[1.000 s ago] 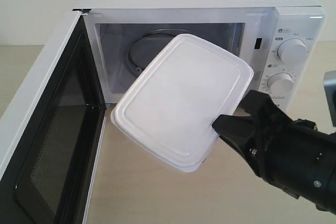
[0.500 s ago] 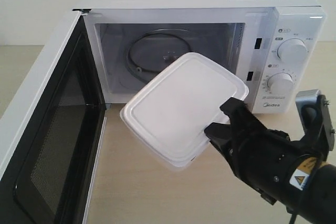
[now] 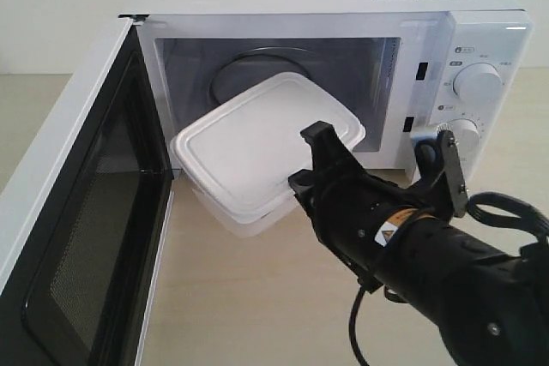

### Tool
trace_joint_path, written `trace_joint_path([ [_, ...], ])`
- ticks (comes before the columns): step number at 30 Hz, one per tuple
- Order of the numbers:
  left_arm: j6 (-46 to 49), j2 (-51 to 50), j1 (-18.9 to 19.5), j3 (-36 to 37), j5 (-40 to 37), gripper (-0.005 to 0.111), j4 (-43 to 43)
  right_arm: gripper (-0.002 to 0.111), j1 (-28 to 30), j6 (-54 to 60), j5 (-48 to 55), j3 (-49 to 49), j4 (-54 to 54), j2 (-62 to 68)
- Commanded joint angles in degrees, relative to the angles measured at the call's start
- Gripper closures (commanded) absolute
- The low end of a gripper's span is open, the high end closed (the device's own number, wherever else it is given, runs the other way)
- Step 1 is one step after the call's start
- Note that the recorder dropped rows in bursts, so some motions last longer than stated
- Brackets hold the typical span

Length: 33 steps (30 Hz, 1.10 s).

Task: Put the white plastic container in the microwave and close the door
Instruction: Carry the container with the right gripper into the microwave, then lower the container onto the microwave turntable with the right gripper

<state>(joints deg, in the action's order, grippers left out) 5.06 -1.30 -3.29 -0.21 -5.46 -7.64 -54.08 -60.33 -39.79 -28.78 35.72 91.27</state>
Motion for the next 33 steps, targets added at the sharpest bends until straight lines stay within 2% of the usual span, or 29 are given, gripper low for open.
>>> trace_joint_path([
  [1, -0.61, 0.36, 0.29, 0.21, 0.34, 0.102, 0.01, 0.108, 0.38, -0.57, -2.3, -3.46, 2.82, 3.4],
  [14, -0.61, 0.36, 0.29, 0.21, 0.34, 0.102, 0.01, 0.108, 7.86, 0.74, -0.49, -9.1, 3.16, 6.53],
  [17, -0.61, 0.36, 0.29, 0.21, 0.34, 0.102, 0.01, 0.108, 9.45, 4.6, 2.61, -10.95, 2.9, 6.72],
  [33, -0.61, 0.36, 0.29, 0.21, 0.34, 0.102, 0.01, 0.108, 13.57, 6.4, 5.86, -25.76, -0.16, 18.1],
])
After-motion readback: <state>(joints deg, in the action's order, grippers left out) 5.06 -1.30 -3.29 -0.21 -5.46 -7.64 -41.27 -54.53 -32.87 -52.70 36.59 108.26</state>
